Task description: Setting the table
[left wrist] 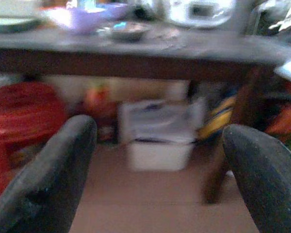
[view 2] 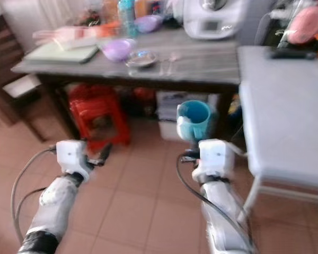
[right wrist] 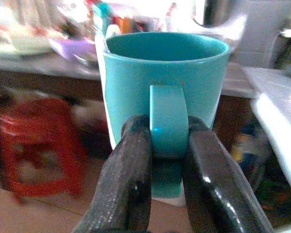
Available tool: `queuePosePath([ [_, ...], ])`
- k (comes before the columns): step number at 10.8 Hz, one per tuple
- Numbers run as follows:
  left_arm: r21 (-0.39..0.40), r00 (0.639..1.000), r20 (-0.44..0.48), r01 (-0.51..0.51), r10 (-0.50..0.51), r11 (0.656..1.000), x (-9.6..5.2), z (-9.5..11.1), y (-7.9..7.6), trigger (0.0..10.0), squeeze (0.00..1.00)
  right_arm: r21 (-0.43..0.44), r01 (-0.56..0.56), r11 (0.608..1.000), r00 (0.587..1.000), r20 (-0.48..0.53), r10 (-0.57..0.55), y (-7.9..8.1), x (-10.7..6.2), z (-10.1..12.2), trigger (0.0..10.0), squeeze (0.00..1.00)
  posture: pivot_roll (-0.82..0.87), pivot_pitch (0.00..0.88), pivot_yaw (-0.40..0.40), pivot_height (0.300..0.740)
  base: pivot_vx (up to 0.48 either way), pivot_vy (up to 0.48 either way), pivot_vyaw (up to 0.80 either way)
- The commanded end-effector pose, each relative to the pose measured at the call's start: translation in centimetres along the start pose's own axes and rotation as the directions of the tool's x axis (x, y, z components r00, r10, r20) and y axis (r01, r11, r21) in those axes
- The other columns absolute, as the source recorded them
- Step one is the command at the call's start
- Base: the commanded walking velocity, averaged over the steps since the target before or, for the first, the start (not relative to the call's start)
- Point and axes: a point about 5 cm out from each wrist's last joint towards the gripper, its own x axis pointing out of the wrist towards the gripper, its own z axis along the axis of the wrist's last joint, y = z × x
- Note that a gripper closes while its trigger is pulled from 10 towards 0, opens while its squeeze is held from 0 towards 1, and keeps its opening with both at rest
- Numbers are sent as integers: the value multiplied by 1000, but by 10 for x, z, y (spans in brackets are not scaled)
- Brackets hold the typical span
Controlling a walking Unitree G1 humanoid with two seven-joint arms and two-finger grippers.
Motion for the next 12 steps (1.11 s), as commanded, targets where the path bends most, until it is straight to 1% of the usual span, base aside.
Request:
queuePosePath([
  [1,36,999,3,-41,41,999,-6,5,19,10000,0,27,-43,999,997,71,41,17,7,15,10000,0,25,0,76,740,480,0,0],
  [9,30,1000,7,-29,28,999,-2,6,13,10000,0,20,-49,999,996,79,47,15,6,16,10000,0,15,0,74,740,473,0,0],
  [12,27,1000,6,-27,27,999,-1,5,12,10000,0,19,-56,998,995,83,54,16,7,17,10000,0,12,0,71,740,475,0,538],
])
